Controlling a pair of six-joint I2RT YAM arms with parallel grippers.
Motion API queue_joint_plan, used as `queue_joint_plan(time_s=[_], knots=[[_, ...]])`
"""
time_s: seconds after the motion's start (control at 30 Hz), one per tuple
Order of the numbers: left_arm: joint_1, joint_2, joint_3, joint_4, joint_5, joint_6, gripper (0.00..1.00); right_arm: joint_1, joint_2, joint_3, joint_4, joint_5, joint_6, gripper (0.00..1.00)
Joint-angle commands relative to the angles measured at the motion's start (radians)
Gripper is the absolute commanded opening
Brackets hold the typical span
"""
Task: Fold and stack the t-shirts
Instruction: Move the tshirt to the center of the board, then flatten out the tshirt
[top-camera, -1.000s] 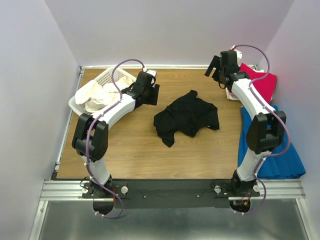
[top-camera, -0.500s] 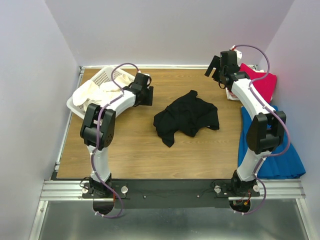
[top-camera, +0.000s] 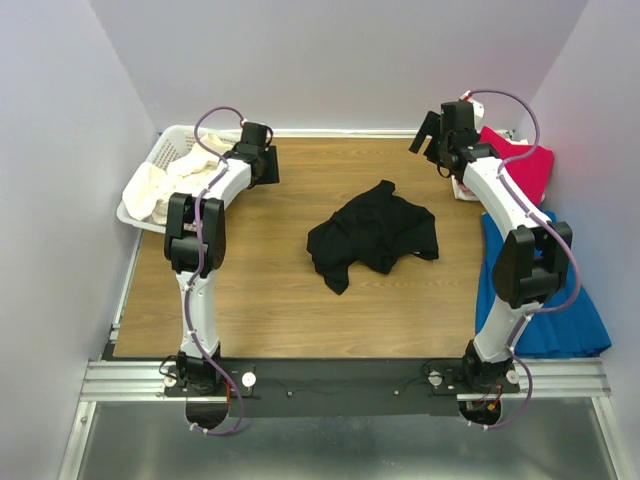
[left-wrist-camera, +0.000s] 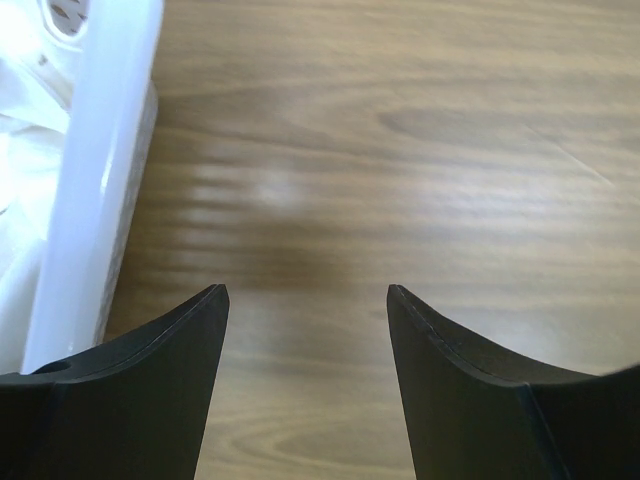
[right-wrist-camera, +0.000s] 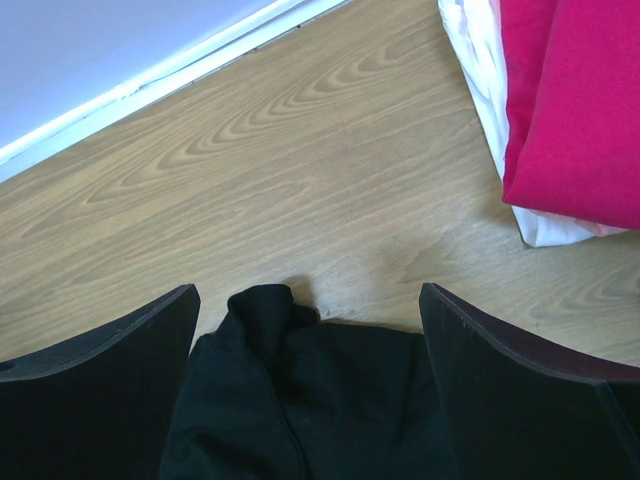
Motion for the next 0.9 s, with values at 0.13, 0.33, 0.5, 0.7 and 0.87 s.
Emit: queue_joint_plan(time_s=[0.13,0.33,0.5,0.7,0.87], knots=[[0.092,0.091,0.121,-0.047,-0.043,-0.005,0.74,0.004,0.020,-0.055,-0.039,-0.043,-0.049,0.97],[0.121,0.119,0.187,-0.066,-0.071,0.001,0.74,0.032,0.006,-0.138,-0.057,-0.003,-0.088,1.00],[0.157,0.132,0.221,-0.066,-0.077,0.004,0.74,0.069,-0.011,-0.156,-0.068,0.043,-0.124,1.00],[0.171,0.116,0.238,-0.070,-0.034,0.021,0.73,0.089,-0.015,-0.155,-0.082,-0.041,-0.180,1.00],[0.154,0.027,0.161,-0.032,0.020,0.035,0.73,0.096,-0.035,-0.170,-0.080,-0.070,-0.219,1.00]])
